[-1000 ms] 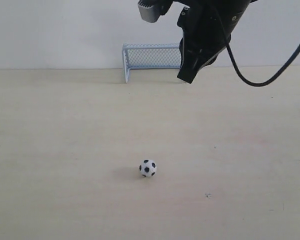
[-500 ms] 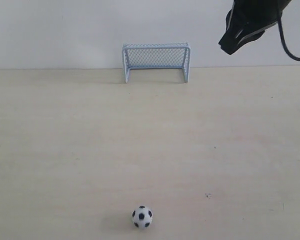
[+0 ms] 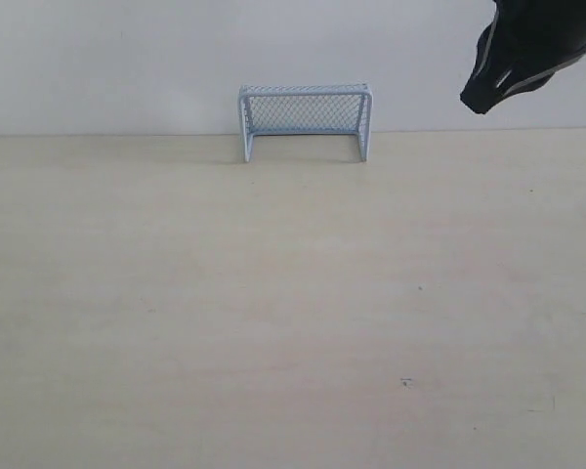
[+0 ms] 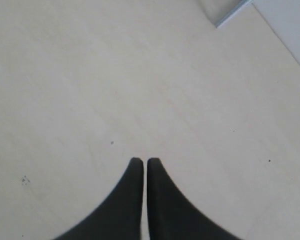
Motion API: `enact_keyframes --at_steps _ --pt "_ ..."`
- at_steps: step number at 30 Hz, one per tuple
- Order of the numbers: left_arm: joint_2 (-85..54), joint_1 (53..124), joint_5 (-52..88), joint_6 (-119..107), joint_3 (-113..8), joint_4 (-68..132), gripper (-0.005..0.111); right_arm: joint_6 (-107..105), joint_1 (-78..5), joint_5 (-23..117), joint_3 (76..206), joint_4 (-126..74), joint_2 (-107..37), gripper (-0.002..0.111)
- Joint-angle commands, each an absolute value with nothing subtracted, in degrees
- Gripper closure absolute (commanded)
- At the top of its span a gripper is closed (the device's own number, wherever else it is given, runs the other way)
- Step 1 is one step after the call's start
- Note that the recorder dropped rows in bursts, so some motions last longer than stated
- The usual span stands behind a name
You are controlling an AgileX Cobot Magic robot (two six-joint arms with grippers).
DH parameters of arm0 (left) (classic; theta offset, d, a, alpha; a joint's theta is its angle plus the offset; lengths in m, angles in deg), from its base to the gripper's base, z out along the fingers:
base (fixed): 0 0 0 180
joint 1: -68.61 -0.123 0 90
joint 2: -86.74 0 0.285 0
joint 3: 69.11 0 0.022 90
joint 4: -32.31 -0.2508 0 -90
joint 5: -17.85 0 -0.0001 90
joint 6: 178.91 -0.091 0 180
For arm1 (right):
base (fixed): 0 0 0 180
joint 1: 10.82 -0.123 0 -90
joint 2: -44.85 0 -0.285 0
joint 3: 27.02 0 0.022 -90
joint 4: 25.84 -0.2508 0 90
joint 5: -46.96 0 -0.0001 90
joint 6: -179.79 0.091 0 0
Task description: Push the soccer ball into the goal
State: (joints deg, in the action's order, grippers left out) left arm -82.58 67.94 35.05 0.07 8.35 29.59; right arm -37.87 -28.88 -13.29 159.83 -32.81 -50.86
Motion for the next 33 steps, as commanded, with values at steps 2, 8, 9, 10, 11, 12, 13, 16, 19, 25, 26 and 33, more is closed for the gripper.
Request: enact_keyframes --at_steps 2,8,9,10,11,12,13,16,19,25,26,33 --pt "-82.8 67.6 34.4 0.6 8.1 30.0 0.100 -35.1 -28.5 -12.3 159.1 -29.1 -48.4 0.108" --pt "-82.8 67.6 34.4 0.6 8.1 30.0 0.100 -34.1 -28.5 -12.3 159.1 -28.0 -46.0 0.108" --pt "-82.8 67.6 34.4 0.6 8.1 30.0 0.100 -33.9 -28.5 -12.3 159.1 -28.0 -45.6 0.108" --pt "-82.8 67.6 34.4 0.6 8.1 30.0 0.100 -33.6 -28.5 -12.3 159.1 -27.8 -45.3 0.108" --pt "-82.8 67.6 34.4 0.6 8.1 30.0 0.100 -33.5 -28.5 -12.4 159.1 -27.7 -44.9 0.108" --pt "-82.8 67.6 34.4 0.6 8.1 30.0 0.100 -33.3 -28.5 -12.5 159.1 -27.7 -44.8 0.108" --pt "-82.8 67.6 34.4 0.6 8.1 30.0 0.100 -33.2 -28.5 -12.5 159.1 -27.7 -44.3 0.108" --pt "-82.8 67.6 34.4 0.6 8.1 30.0 0.100 -33.1 -27.3 -11.8 157.6 -28.1 -43.4 0.108" --pt "-82.8 67.6 34.4 0.6 8.1 30.0 0.100 -32.5 -25.4 -9.7 154.9 -28.5 -41.5 0.108" --pt "-82.8 67.6 34.4 0.6 8.1 30.0 0.100 -32.2 -22.6 -5.9 150.3 -29.4 -36.8 0.108" --pt "-82.8 67.6 34.4 0.6 8.1 30.0 0.100 -32.0 -22.6 -5.7 149.6 -29.5 -35.9 0.108" --pt "-82.8 67.6 34.4 0.6 8.1 30.0 0.100 -30.0 -22.6 -3.9 146.2 -29.4 -30.9 0.108"
